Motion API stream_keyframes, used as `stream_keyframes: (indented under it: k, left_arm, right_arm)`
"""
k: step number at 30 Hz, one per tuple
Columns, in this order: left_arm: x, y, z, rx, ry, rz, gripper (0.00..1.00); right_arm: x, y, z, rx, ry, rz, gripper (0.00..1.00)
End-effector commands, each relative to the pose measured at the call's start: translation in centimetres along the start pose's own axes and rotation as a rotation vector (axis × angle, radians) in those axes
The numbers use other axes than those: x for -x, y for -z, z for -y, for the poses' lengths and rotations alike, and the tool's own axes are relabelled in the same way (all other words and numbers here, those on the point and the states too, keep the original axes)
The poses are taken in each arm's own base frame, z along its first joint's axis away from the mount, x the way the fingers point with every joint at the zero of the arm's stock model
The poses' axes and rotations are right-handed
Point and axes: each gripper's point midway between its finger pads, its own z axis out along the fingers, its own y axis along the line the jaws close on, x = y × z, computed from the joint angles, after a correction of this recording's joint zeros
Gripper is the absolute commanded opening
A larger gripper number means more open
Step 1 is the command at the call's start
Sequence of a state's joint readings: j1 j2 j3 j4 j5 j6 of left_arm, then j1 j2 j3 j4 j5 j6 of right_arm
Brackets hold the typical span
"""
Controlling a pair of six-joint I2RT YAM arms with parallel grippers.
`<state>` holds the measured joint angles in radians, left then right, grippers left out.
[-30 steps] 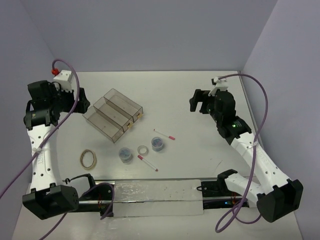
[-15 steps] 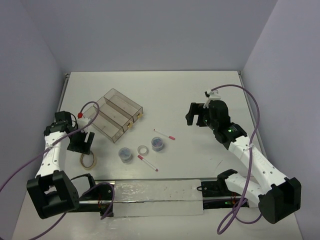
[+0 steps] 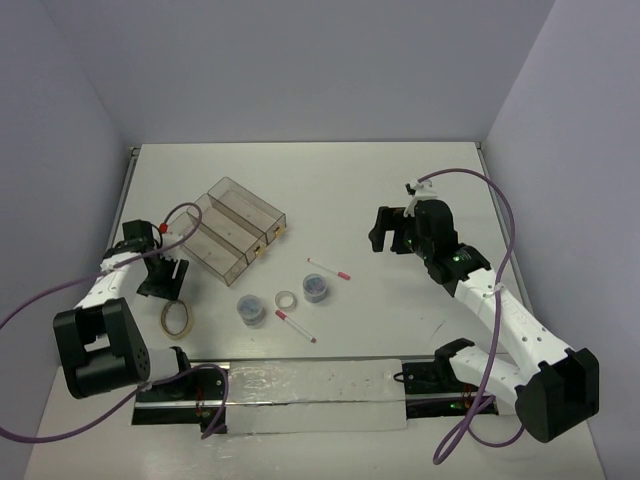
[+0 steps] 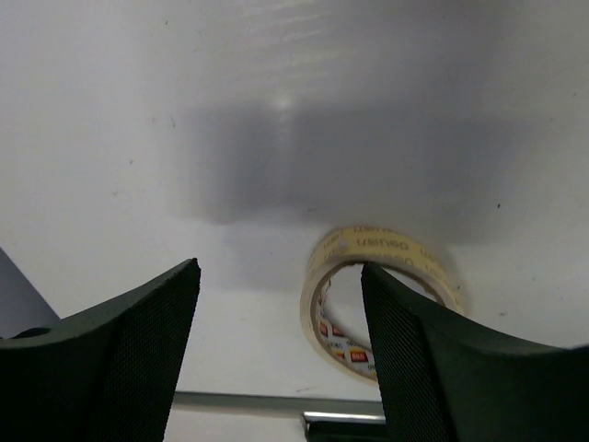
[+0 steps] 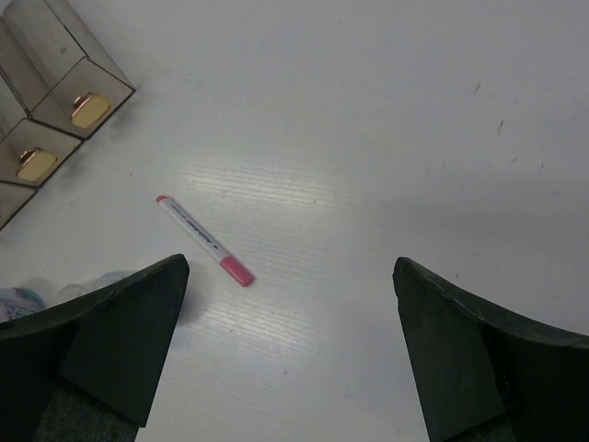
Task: Sort the stationery into containers
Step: Pick up the stationery from the center of the board.
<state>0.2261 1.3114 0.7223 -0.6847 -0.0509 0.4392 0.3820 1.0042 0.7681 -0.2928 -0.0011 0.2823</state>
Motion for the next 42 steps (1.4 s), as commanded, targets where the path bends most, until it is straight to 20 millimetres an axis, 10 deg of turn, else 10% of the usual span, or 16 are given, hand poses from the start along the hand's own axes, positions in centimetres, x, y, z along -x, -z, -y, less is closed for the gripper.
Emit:
stream_keyframes:
  k: [1, 19, 25, 27, 36, 42]
  left_arm:
    - [0.7, -0.5, 0.6, -0.017, -0.029, 0.057, 0.77]
    - [-1.3, -1.5, 2.2, -0.075, -0.189, 0.047, 0.61]
    - [-0.6, -2.1, 3.1, -0.133, -0.124, 0.028, 0.01]
    - [-0.5, -1.5, 3.5, -0.149, -0.108, 0.045, 0.0]
    - [3.4, 5.0, 2.1, -0.135, 0.004, 0.227, 0.0]
    - [11.1, 12.6, 1.7, -0.217, 0.193, 0.484, 0.0]
  right_arm:
    - [0.9, 0.6, 0.0, -0.007, 0.02, 0.039, 1.0]
    - [1.3, 0.2, 0.7, -0.049, 0.038, 0.04, 1.0]
    - [1.0, 0.1, 1.1, -0.075, 0.044, 0.022, 1.0]
    - [1.0, 0.3, 1.4, -0.087, 0.042, 0.026, 1.0]
    - [1.3, 0.6, 1.4, -0.089, 0.03, 0.047, 1.0]
    - [1.2, 0.3, 1.3, -0.088, 0.027, 0.034, 1.0]
